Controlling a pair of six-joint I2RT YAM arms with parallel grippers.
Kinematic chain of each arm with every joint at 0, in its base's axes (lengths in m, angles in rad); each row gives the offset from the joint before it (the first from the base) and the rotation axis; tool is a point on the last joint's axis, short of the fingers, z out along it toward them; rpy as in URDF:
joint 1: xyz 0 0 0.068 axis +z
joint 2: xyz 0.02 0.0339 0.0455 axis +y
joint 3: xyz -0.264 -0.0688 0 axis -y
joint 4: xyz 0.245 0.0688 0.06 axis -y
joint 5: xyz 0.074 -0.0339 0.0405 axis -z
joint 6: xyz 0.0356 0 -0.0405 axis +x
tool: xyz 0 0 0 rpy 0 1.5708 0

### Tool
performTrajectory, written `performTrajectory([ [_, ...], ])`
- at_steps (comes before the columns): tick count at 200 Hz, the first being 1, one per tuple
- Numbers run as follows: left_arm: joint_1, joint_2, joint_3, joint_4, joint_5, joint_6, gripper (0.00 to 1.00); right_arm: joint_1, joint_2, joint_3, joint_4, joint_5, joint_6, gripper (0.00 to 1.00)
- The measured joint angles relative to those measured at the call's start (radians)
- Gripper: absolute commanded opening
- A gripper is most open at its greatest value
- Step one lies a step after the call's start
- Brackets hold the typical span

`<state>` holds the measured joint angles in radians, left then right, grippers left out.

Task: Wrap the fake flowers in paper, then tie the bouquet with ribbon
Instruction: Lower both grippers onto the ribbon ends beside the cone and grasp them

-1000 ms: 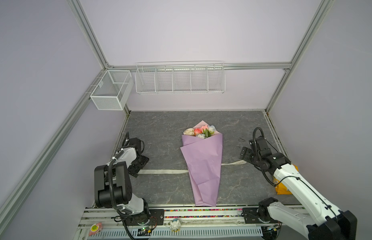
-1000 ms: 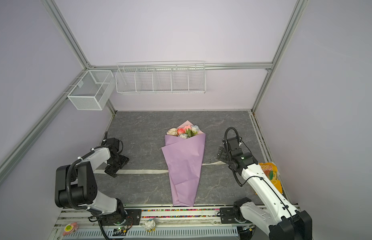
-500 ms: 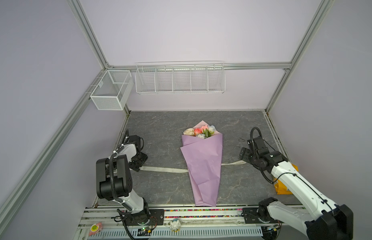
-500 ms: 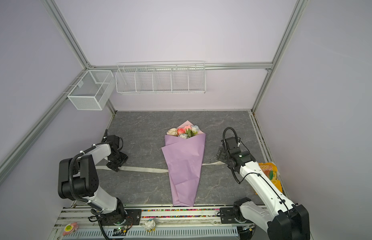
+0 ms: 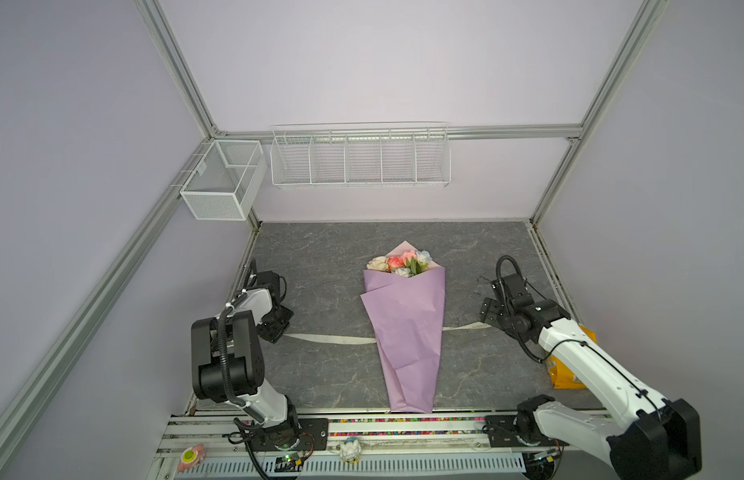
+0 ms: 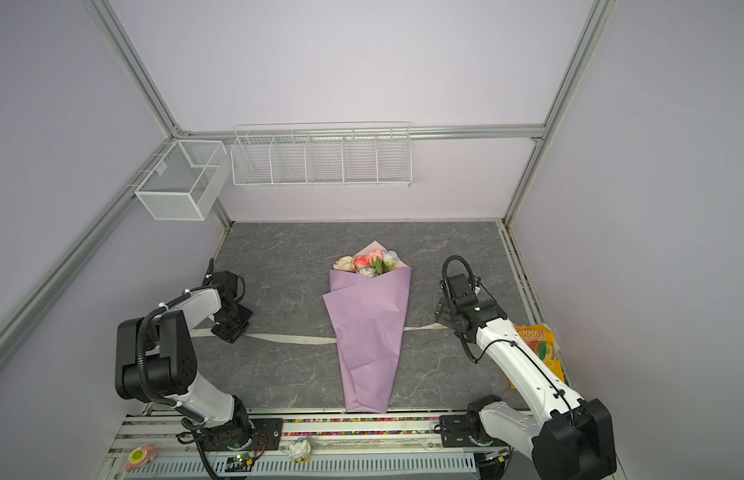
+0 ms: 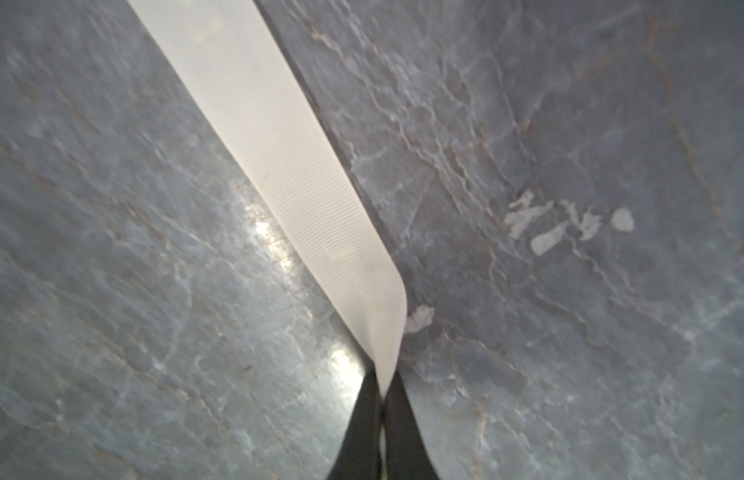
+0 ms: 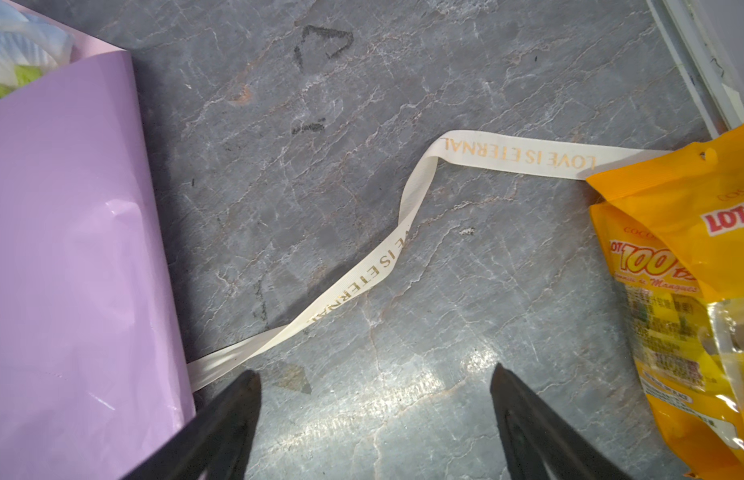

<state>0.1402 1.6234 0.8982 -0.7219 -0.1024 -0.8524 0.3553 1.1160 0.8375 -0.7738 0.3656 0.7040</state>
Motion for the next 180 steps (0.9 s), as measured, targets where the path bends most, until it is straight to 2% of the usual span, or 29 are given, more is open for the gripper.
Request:
performTrajectory([
  [42, -0.003, -0.07, -0.01, 0.001, 0.082, 0.037, 0.0, -0.025, -0.001, 0.0, -0.03, 0.012, 0.006, 0.89],
  [57, -0.003, -0.159, -0.01, -0.012, 0.088, 0.05, 0.0, -0.096, -0.002, 0.0, -0.029, -0.027, 0.003, 0.89],
  [77, -0.004, -0.324, -0.01, -0.015, 0.093, 0.074, 0.0, -0.235, -0.001, -0.002, -0.021, -0.094, -0.017, 1.0],
  [95, -0.004, -0.463, -0.01, -0.006, 0.105, 0.101, 0.0, -0.346, 0.01, -0.003, 0.006, -0.169, -0.05, 0.81],
  [121, -0.004, -0.616, -0.01, 0.015, 0.105, 0.13, 0.0, -0.472, 0.087, -0.005, 0.071, -0.28, -0.07, 0.74],
  [145, -0.004, -0.69, -0.01, 0.01, 0.077, 0.152, 0.0, -0.505, 0.212, 0.013, 0.092, -0.343, -0.087, 0.68],
  [180, -0.004, -0.707, -0.01, 0.007, 0.082, 0.187, 0.0, -0.497, 0.361, 0.105, 0.083, -0.368, -0.101, 0.81],
])
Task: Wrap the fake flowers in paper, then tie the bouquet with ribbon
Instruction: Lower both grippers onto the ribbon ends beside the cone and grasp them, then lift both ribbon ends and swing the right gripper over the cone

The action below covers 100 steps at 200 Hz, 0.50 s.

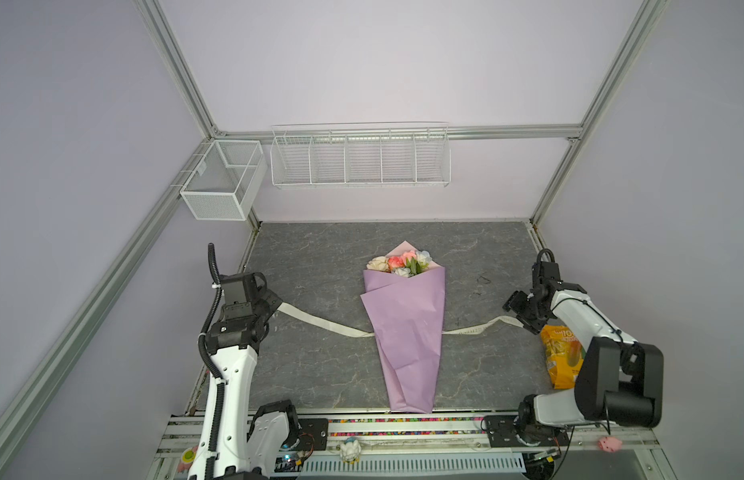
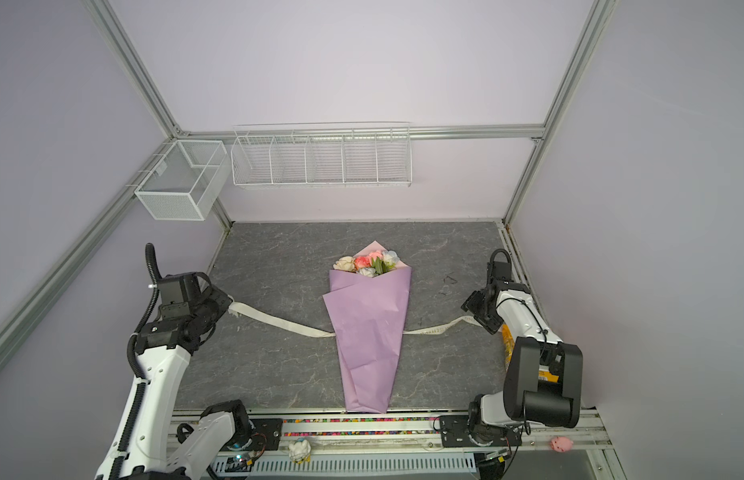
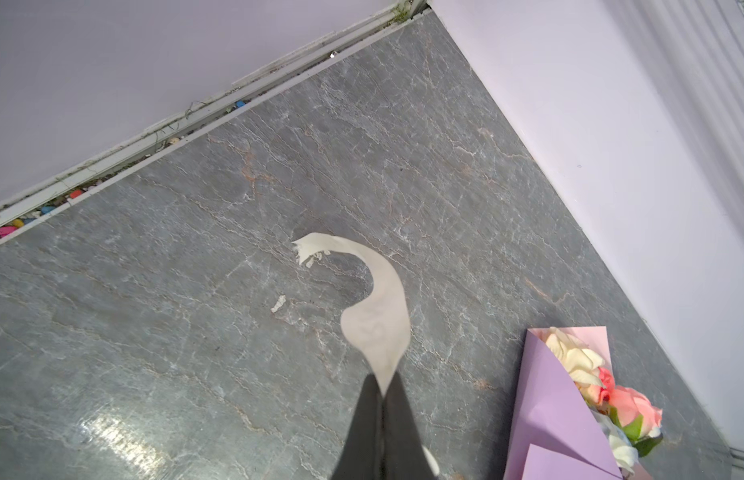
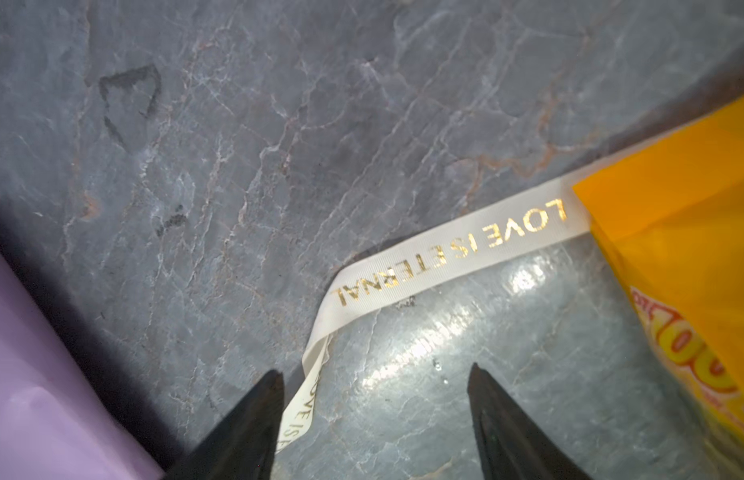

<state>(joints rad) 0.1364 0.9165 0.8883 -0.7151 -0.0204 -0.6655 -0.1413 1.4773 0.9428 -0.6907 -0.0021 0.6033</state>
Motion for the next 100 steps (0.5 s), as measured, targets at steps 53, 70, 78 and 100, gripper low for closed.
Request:
performTrajectory([
  [53, 0.0, 0.017, -0.007, 0.022, 0.083, 0.021, 0.0, 0.072, 0.198, 0.103, -0.063, 0.085, 0.037, 0.8],
  [70, 0.0, 0.017, -0.007, 0.022, 0.098, 0.024, 0.0, 0.08, 0.245, 0.126, -0.083, 0.114, 0.052, 0.78],
  [78, 0.0, 0.017, -0.007, 0.023, 0.102, 0.024, 0.0, 0.084, 0.26, 0.137, -0.09, 0.122, 0.056, 0.78],
  [100, 0.0, 0.017, -0.011, 0.03, 0.109, 0.026, 0.0, 0.091, 0.294, 0.152, -0.091, 0.136, 0.063, 0.77],
])
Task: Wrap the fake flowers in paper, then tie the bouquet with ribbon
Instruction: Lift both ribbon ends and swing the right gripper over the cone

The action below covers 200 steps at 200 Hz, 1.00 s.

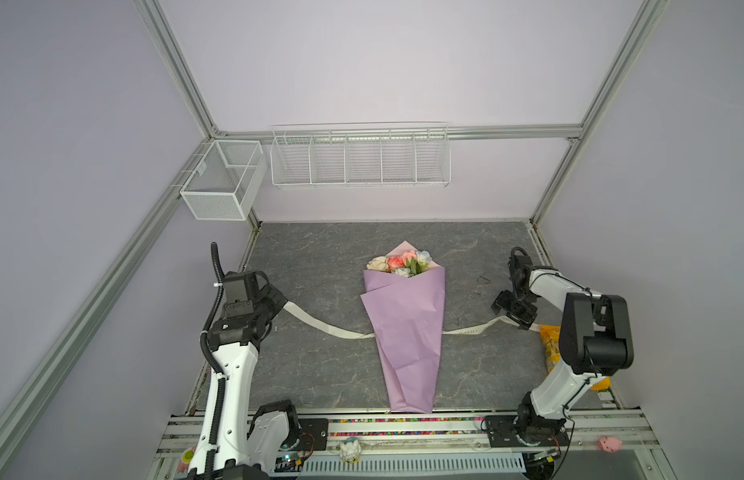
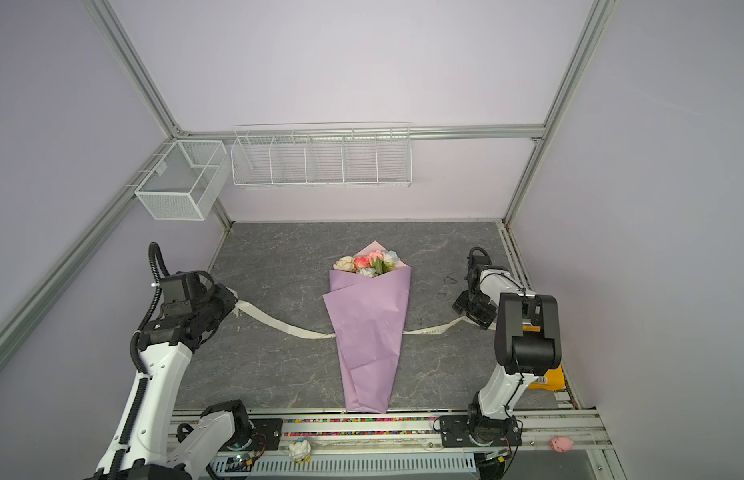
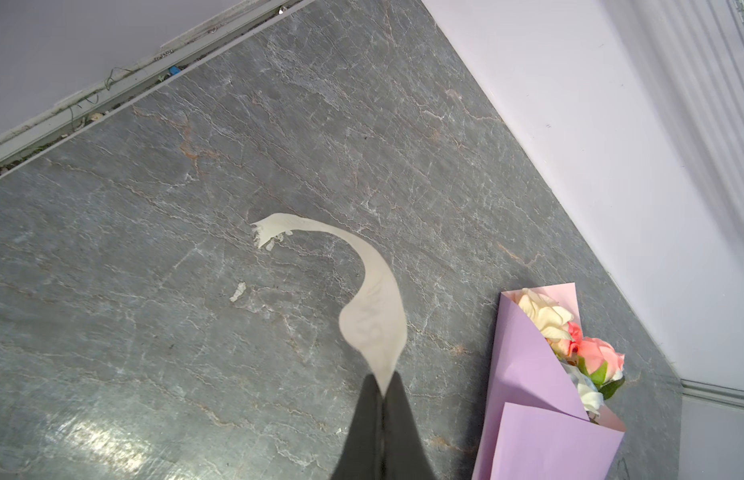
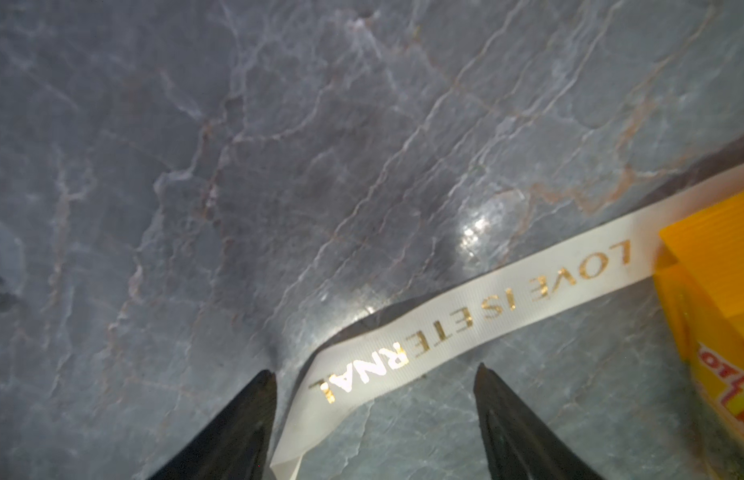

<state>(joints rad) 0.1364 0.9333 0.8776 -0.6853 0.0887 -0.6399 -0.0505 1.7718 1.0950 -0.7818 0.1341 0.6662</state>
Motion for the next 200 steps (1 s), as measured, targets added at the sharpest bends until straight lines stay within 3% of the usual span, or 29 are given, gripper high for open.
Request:
performTrajectory([
  [29, 0.0, 0.0, 0.0, 0.0, 0.008, 0.007, 0.0, 0.0, 0.017, 0.008, 0.016, -0.011, -0.001, 0.69],
  [64, 0.0, 0.0, 0.0, 0.0, 0.018, 0.014, 0.0, -0.001, 0.008, -0.011, 0.051, -0.008, 0.001, 0.19],
  [78, 0.0, 0.0, 0.0, 0.0, 0.022, 0.017, 0.0, -0.005, -0.006, -0.031, 0.058, 0.009, 0.0, 0.07],
  [126, 0.0, -0.005, -0.007, 0.001, 0.068, 0.019, 0.0, 0.027, -0.08, -0.061, 0.089, 0.008, -0.044, 0.06],
  [164, 0.0, -0.041, -0.043, 0.0, 0.124, 0.022, 0.0, 0.14, -0.386, -0.037, 0.114, -0.013, -0.121, 0.07],
  [200, 0.0, -0.065, -0.082, 0.016, 0.211, 0.021, 0.0, 0.267, -0.603, -0.002, 0.177, -0.11, -0.162, 0.07],
])
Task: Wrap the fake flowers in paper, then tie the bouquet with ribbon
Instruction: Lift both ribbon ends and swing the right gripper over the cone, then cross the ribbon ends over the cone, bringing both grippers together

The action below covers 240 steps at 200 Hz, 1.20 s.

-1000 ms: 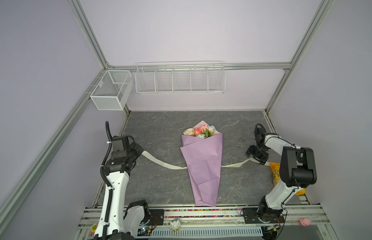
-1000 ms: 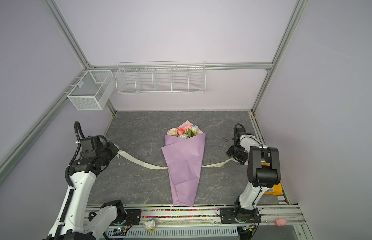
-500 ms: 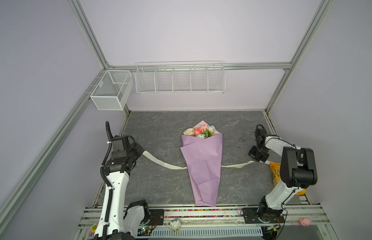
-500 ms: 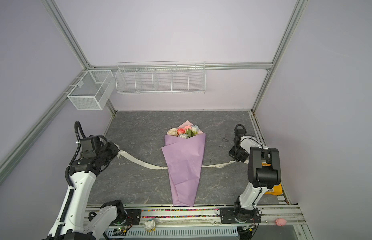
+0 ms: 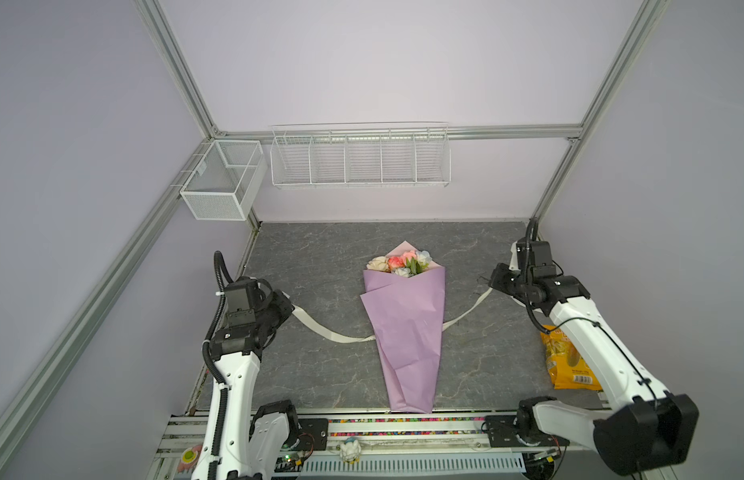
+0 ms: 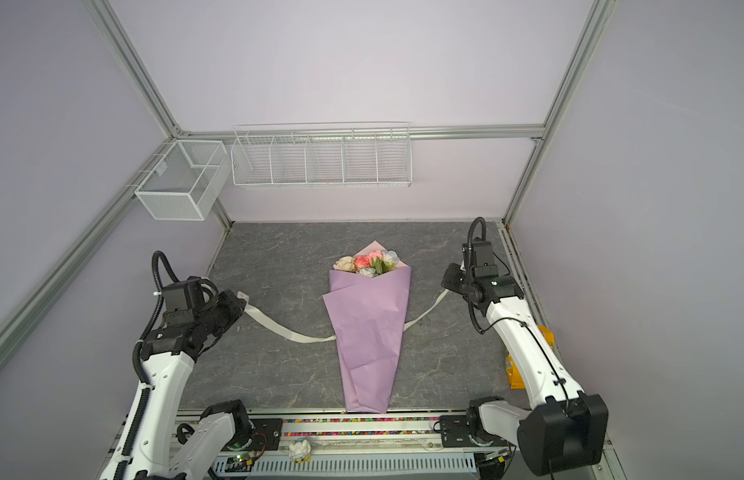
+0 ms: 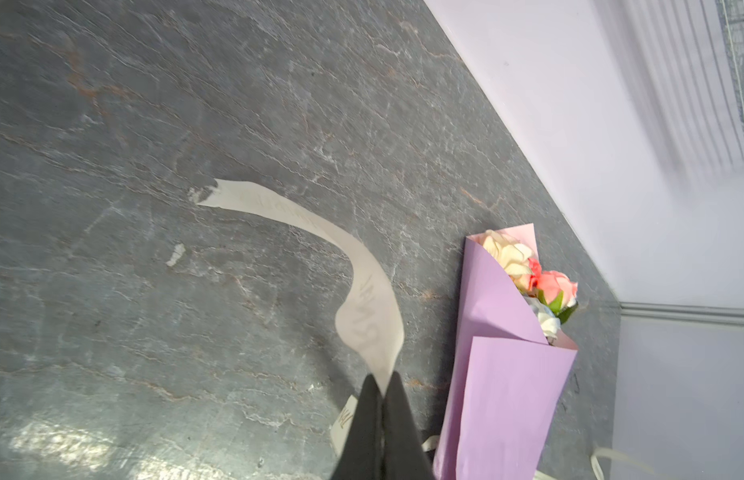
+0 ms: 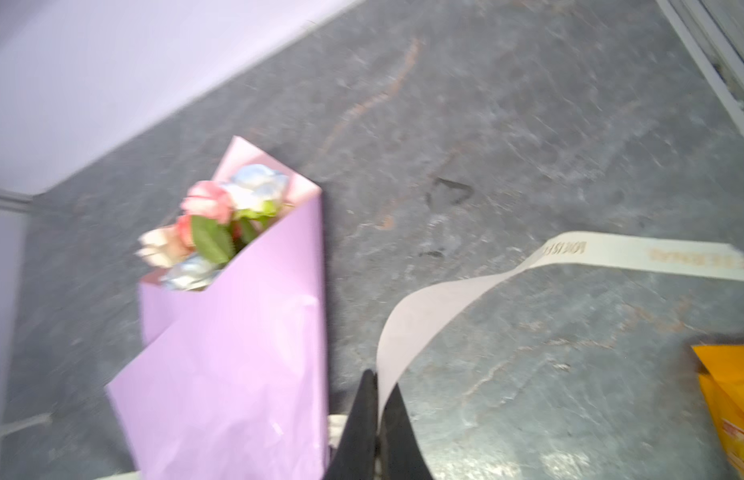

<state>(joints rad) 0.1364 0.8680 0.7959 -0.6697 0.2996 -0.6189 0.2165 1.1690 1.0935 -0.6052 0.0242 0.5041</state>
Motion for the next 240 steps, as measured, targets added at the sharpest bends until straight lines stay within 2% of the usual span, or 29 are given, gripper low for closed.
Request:
performTrajectory([
  [35, 0.0, -0.019, -0.018, 0.015, 0.082, 0.0, 0.0, 0.172, -0.033, 0.053, 0.013, -0.083, -0.051, 0.08],
  [72, 0.0, -0.074, -0.023, 0.024, 0.117, -0.003, 0.0, 0.413, 0.032, 0.216, 0.007, -0.079, -0.124, 0.08],
  [93, 0.0, -0.101, -0.032, 0.036, 0.13, -0.009, 0.0, 0.544, 0.12, 0.32, 0.025, -0.069, -0.162, 0.08],
  [129, -0.004, -0.103, -0.052, 0.033, 0.15, -0.016, 0.0, 0.717, 0.393, 0.564, 0.016, -0.023, -0.213, 0.07],
  [159, -0.024, -0.106, -0.103, 0.03, 0.174, -0.03, 0.0, 0.76, 0.544, 0.669, -0.011, -0.007, -0.237, 0.1],
  [181, -0.066, -0.153, -0.153, 0.037, 0.177, -0.053, 0.0, 0.761, 0.645, 0.754, -0.044, -0.077, -0.251, 0.1],
  [203, -0.122, -0.183, -0.184, 0.047, 0.172, -0.082, 0.0, 0.768, 0.785, 0.908, -0.102, -0.15, -0.258, 0.11],
  [240, -0.202, -0.223, -0.223, 0.061, 0.137, -0.13, 0.0, 0.79, 1.006, 1.109, -0.199, -0.293, -0.266, 0.18],
])
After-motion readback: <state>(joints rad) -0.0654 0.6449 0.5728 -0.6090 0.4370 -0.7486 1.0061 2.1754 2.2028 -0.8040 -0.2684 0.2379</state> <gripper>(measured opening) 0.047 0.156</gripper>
